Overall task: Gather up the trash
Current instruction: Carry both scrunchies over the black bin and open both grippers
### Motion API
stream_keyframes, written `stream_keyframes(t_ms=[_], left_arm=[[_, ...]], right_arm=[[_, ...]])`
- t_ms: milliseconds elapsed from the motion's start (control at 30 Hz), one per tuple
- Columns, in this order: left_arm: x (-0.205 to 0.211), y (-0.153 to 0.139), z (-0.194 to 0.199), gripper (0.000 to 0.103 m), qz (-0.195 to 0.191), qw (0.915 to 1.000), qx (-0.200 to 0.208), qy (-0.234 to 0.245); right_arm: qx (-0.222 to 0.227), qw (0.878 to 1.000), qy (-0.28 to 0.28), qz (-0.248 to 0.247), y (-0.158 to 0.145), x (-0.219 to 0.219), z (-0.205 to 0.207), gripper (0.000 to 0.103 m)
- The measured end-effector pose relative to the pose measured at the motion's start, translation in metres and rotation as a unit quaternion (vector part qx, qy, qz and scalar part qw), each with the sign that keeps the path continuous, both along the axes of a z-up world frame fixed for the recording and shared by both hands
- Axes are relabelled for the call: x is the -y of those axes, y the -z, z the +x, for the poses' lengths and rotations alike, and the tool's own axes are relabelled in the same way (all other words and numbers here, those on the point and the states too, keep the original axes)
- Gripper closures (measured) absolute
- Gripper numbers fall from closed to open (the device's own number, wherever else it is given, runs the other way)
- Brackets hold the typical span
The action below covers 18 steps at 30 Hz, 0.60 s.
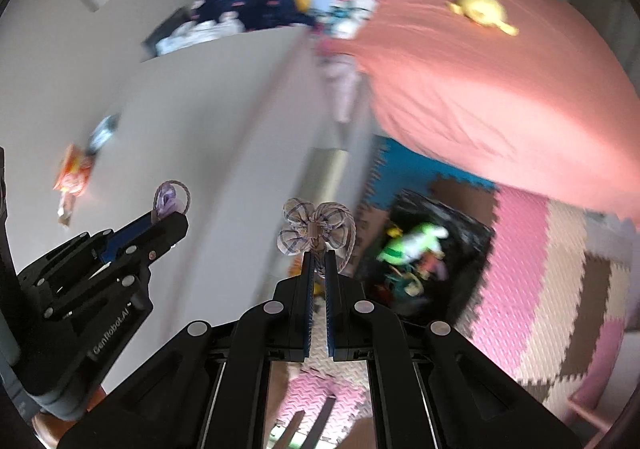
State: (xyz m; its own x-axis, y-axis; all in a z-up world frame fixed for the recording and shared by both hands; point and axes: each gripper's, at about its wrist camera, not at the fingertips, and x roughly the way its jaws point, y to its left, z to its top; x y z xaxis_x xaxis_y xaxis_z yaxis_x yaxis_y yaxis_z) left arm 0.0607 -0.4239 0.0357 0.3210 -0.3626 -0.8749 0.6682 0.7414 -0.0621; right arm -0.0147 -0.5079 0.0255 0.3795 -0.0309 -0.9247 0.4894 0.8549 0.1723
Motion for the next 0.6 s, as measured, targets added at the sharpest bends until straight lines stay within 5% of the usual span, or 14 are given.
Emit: stream_keyframes(t_ms=[267, 333, 367, 400, 600], left_arm=[[0.07, 0.039, -0.027, 0.082, 0.033, 0.997, -0.037, 0.059], [0.084, 0.049, -0.03, 0.049, 0.051, 0.9959, -0.041, 0.063], [0.089, 0.05, -0.033, 0.005, 0.056, 0.9961, -0.032, 0.06], [0.092, 0.051, -0.032, 0.006, 0.052, 0.9967, -0.017, 0.06], [0.098, 0.062, -0.024, 0.006, 0.053, 0.9963, -0.03, 0.061]], right_arm=[[-0.03, 0.998, 0.055, 0.026, 0.024, 0.064, -0.033, 0.094], [-0.03, 0.996, 0.07, 0.048, 0.029, 0.078, -0.036, 0.062], [-0.028, 0.995, 0.081, 0.05, 0.031, 0.085, -0.037, 0.052], [-0.026, 0.994, 0.091, 0.046, 0.031, 0.091, -0.038, 0.044], [-0.025, 0.994, 0.097, 0.046, 0.035, 0.101, -0.037, 0.044]])
